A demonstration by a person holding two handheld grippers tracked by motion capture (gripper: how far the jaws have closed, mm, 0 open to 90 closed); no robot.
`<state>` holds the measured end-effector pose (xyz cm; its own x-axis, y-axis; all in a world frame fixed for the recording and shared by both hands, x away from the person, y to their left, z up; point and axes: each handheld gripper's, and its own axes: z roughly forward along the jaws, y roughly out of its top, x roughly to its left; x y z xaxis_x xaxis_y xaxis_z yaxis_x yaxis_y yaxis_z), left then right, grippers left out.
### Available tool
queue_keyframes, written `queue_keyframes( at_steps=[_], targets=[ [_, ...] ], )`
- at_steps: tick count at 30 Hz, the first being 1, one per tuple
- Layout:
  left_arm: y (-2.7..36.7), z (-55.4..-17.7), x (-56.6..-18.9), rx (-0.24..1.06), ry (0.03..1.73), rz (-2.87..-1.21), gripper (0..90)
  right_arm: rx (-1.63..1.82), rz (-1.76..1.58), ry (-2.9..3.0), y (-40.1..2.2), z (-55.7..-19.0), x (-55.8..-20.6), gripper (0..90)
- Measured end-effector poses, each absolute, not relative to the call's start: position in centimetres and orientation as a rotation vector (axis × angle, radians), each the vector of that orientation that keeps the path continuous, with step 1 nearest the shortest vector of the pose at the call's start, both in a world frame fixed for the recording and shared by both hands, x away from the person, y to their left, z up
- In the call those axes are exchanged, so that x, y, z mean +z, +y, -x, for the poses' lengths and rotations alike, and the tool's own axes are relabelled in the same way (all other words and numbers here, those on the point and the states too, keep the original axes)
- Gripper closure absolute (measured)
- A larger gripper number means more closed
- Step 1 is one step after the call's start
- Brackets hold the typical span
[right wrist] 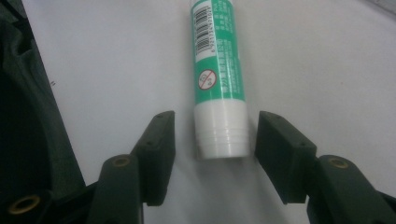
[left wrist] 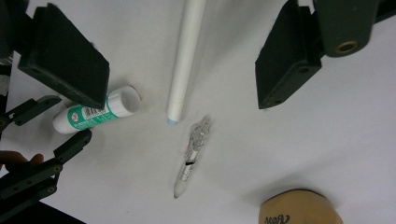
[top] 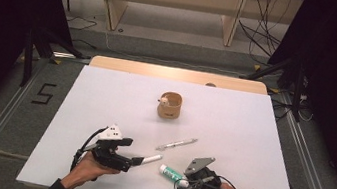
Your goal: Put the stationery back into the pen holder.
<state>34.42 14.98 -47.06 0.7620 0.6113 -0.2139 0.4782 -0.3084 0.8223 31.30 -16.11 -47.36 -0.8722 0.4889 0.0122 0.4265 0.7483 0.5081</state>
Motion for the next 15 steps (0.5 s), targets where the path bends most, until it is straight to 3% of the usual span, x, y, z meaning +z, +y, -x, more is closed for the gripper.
queue_keyframes(
  at_steps=[15],
  targets=[
    [15.12, -34.40, -47.01, 0.170, 0.824, -1.963, 17.0, 0.667, -0.700, 2.830, -15.20, -31.50, -47.03, 64.7]
  ],
)
